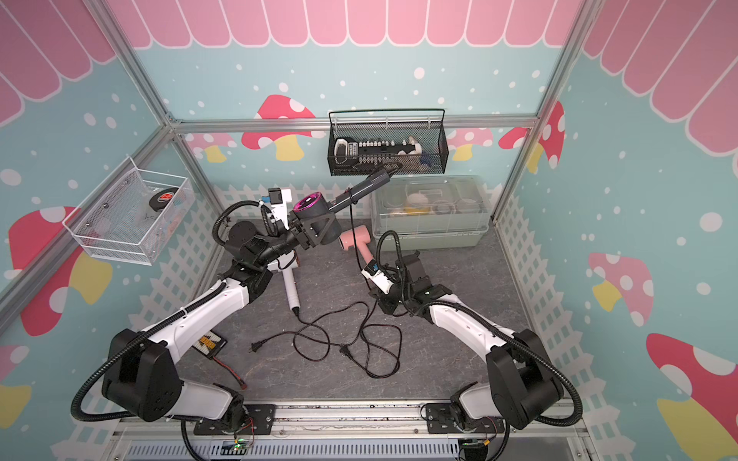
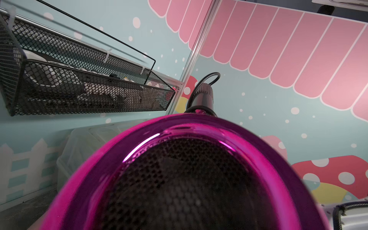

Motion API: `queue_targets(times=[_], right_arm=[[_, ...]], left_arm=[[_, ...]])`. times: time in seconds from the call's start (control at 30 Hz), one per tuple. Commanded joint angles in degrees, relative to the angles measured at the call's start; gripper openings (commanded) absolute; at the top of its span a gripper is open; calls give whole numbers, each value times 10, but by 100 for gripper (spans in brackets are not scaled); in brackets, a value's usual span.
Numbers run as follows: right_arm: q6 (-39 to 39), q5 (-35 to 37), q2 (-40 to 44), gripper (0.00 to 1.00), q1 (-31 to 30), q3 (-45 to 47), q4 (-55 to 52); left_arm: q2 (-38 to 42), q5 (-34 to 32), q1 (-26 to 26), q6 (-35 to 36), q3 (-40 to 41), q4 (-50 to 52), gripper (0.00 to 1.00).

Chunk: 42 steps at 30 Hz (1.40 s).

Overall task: Wrap the cord around the hair dryer
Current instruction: Wrap the power cord around the hair dryer.

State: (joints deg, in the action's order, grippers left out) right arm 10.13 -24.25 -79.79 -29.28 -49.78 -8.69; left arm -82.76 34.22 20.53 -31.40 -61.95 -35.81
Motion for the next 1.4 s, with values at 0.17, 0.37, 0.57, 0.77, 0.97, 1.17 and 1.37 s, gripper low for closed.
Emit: queue_targets(times=[0.17,0.37,0.57,0.77,0.97,1.17,1.37], right_arm=[[63,59,58,0,-41,-61,-156],[102,102,97,0,-64,-149,-271],[146,162,117,0,-65,-248,-341],[197,216,102,0,-65,-345,-374],[249,271,75,0,-64,-422,-381],[319,355,42,0,-58,-476,-387],[374,383,14,0,-52,-530,-391]], left_arm=[[51,-118,-5,167,-59,185,0],[45,-161,0,260,-106,338,0],[38,-193,22,324,-130,447,0],[31,-217,65,375,-142,529,0],[26,-207,101,403,-143,578,0],[29,-174,130,433,-136,608,0],[49,-122,145,439,-110,596,0]])
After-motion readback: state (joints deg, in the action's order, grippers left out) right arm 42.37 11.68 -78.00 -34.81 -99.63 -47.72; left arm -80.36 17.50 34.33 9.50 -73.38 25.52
